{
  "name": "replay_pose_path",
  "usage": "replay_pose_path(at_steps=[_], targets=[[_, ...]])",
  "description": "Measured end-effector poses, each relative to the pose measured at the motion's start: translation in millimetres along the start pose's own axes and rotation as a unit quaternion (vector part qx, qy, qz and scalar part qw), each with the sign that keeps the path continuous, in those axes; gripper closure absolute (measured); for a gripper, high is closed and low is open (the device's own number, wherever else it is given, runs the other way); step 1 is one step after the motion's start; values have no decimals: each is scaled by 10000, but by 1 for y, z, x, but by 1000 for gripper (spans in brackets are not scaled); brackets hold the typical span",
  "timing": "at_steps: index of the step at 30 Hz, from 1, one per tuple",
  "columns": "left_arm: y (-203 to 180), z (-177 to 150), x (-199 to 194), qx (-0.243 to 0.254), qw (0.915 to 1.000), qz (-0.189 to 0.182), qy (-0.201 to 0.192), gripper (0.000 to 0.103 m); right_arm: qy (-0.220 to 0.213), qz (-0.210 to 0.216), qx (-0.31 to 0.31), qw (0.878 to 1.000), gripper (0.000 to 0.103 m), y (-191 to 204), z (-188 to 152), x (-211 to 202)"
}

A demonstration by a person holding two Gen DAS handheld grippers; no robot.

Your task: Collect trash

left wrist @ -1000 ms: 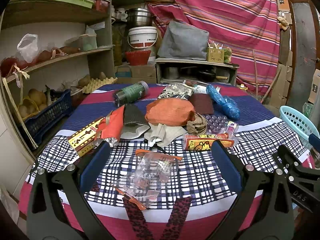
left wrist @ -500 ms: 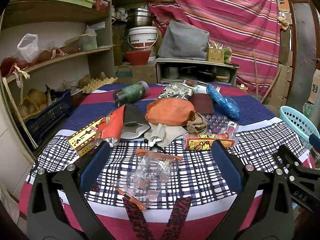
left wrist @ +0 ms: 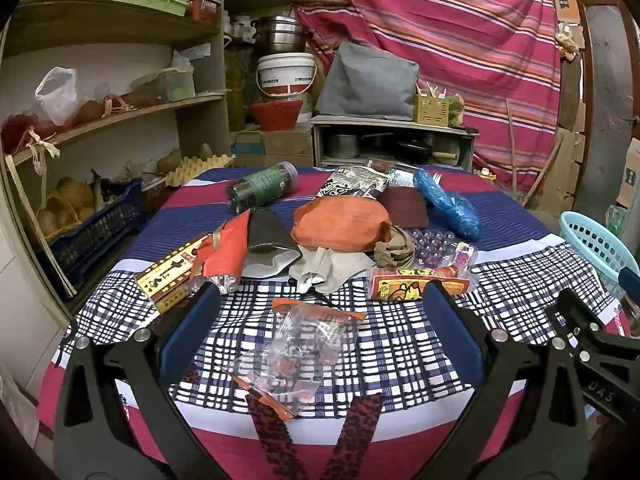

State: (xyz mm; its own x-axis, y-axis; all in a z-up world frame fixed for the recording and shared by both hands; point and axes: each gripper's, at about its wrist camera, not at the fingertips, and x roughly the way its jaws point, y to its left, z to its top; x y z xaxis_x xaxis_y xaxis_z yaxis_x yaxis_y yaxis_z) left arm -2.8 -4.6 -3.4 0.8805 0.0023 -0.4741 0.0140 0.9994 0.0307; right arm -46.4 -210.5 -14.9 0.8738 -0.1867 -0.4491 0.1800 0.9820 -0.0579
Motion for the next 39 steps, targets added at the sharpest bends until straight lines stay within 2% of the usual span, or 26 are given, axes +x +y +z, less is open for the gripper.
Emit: replay_pose_path(at_steps=[28,34,39], targets=[[3,-1,3,-26,9999,-76,101,5,-56,-75,169,9998,4,-15,3,-1],[5,2,8,-2,9998,-14,207,5,-96,-33,302,9995,4,-19,7,-3],[7,5,3,-30,9999,111,125,5,-185,-82,206,9996,4,-15,10,-3]])
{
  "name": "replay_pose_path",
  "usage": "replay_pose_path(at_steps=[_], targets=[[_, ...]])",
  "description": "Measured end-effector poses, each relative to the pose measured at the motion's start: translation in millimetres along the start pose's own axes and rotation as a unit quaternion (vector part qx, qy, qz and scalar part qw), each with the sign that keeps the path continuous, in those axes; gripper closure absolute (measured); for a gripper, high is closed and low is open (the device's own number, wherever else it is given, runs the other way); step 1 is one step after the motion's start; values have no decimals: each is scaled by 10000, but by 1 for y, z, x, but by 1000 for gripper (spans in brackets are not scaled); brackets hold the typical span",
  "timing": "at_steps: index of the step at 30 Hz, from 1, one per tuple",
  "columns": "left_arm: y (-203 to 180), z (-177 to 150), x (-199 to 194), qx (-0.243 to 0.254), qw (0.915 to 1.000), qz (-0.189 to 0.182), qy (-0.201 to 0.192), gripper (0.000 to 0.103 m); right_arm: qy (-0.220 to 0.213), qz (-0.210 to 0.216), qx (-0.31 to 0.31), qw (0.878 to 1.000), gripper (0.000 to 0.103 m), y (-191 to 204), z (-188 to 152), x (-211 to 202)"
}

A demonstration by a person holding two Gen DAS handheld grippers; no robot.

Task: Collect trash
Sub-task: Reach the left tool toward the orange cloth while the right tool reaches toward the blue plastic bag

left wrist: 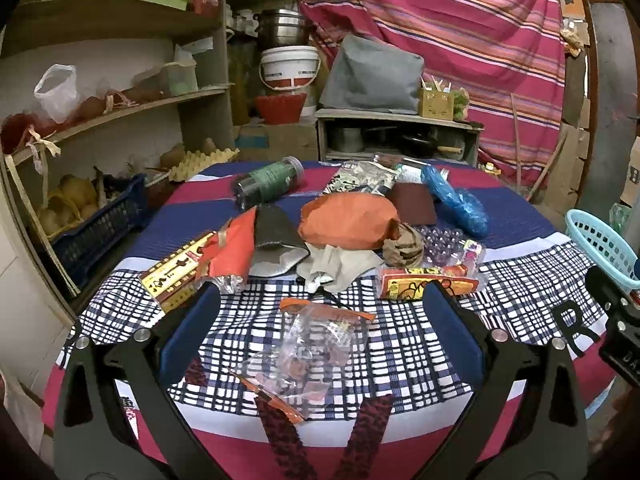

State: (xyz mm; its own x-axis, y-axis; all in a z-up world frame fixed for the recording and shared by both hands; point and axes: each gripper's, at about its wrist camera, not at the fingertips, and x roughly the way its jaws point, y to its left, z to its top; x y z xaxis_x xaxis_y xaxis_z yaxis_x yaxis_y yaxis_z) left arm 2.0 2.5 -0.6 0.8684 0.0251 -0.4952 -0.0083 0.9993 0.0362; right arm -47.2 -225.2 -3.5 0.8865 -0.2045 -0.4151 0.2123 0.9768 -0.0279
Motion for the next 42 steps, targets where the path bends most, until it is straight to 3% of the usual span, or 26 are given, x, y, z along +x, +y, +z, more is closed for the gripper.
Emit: replay_pose_path(at_steps=[11,18,26,32,37,42], targets=[[-4,5,-8,209,9994,142,-255,5,31,22,-46,10000,4,0,-1,4],[-6,9,-8,273,9993,17,-260,5,-16,118,-74,9999,4,2,2,5],[5,34,11,-42,9997,26,-252,5,-165,118,-136,9997,4,6,30,13],[15,50,39,-299,9994,-181,-30,5,347,464,-14,9983,4,16,46,51],[20,69,61,-264,9996,70,65,5,524,537,49,9972,4,21,60,78],[27,95,77,-507,9987,50,35,5,660,575,194,9960,4,24,77,108]])
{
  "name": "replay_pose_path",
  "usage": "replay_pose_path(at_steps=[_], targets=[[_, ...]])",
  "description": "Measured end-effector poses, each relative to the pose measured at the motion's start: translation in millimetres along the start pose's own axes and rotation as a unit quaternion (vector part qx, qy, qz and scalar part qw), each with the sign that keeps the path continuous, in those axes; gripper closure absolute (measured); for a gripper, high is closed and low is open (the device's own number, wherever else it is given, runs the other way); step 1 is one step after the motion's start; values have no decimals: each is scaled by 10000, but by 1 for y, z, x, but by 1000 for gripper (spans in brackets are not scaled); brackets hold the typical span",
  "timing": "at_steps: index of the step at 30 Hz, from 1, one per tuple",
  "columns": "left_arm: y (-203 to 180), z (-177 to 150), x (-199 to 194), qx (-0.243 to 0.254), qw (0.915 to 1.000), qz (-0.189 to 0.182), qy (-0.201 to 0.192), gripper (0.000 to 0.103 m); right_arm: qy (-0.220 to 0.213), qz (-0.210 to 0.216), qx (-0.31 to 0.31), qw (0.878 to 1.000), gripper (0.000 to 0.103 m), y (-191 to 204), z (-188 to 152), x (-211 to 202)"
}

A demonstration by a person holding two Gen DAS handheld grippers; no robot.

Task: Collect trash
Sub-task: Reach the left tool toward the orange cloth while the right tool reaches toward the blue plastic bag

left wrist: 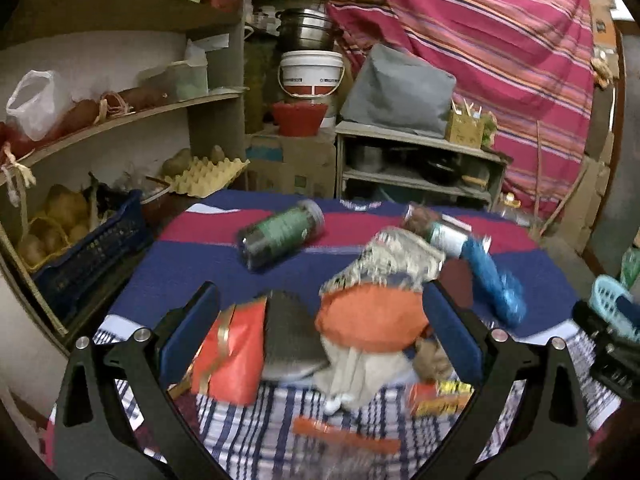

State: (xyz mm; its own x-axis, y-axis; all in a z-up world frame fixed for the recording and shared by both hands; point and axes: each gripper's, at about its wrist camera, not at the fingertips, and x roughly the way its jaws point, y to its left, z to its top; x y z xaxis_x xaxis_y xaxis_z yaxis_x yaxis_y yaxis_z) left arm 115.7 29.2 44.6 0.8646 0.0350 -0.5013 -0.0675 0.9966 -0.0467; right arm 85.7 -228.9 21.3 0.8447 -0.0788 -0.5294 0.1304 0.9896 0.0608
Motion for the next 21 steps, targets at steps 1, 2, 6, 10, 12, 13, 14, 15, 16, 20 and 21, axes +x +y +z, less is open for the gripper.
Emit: replay_pose_path(at_steps=[1,2,6,10,12,13,14,15,16,20,21], targets=[[1,6,4,-47,10000,37,-33,5,3,-37,27,10000,4,0,4,5],[0,10,7,-55,9999,101,-74,5,-6,-68,48,10000,4,-1,7,8],[-1,14,16,-34,9995,269,-165,5,-13,-156,118,9998,4,-2,20,23],[1,6,28,-12,9997,261,-2,5,13,-149,106,9998,4,-2,28,36],[-1,4,30,121,9993,353,-15,5,3,-201,-58,9998,4,2,28,42],[-2,2,32,161,9990,411,-17,5,4,-209,-117,9997,4,3,27,44],[-2,0,33,163,9990,410,6,5,3,-212,-215,9995,4,5,23,47],[-2,-1,36,167,9992,364,60,5,17,-207,-264,9994,4,6,19,49],[-2,-2,38,178,9992,326,112,5,62,-184,-280,9994,4,7,15,52],[-2,-8,44,228,9990,240,291,5,245,-88,-294,9992,4,5,6,58],[-2,-10,45,255,9988,255,319,5,242,-89,-313,9992,4,5,5,59]])
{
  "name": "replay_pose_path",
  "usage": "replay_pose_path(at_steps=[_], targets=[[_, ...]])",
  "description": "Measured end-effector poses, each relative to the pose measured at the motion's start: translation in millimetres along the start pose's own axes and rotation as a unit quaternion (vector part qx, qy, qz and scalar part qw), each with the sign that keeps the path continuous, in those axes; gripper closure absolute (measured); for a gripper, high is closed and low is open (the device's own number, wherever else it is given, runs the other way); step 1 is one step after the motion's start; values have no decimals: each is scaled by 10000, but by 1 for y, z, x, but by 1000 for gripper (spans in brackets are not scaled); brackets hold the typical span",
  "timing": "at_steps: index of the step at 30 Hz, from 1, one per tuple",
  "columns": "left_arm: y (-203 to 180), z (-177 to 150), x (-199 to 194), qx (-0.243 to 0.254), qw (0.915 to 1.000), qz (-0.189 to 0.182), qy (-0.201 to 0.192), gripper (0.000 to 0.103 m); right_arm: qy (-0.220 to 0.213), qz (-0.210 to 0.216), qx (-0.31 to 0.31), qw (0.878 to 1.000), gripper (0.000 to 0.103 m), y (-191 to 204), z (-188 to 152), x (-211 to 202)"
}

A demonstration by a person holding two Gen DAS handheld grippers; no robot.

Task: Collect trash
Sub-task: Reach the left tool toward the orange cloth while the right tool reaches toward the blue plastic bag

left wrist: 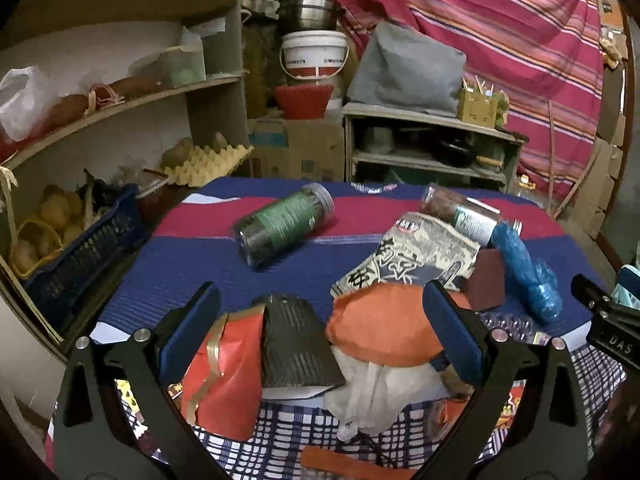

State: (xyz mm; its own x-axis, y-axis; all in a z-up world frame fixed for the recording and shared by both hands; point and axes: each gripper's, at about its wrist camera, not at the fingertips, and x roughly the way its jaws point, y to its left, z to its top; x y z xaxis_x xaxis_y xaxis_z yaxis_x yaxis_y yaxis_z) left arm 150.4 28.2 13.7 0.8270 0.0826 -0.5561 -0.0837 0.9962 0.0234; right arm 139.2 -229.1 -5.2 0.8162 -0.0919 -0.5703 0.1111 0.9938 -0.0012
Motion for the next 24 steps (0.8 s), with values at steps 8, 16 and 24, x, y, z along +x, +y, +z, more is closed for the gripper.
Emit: replay_pose_path(at_steps=[8,16,24], targets=[[2,-7,9,6,9998,91,173,5,68,-5,-34,10000,4,0,-4,1],[15,-11,20,-96,9992,175,333,5,72,-207,38,9998,4,-12,-6,3],[18,-11,27,-96,9990,131,413,5,63,-285,86,9995,4,-28,-4,9]])
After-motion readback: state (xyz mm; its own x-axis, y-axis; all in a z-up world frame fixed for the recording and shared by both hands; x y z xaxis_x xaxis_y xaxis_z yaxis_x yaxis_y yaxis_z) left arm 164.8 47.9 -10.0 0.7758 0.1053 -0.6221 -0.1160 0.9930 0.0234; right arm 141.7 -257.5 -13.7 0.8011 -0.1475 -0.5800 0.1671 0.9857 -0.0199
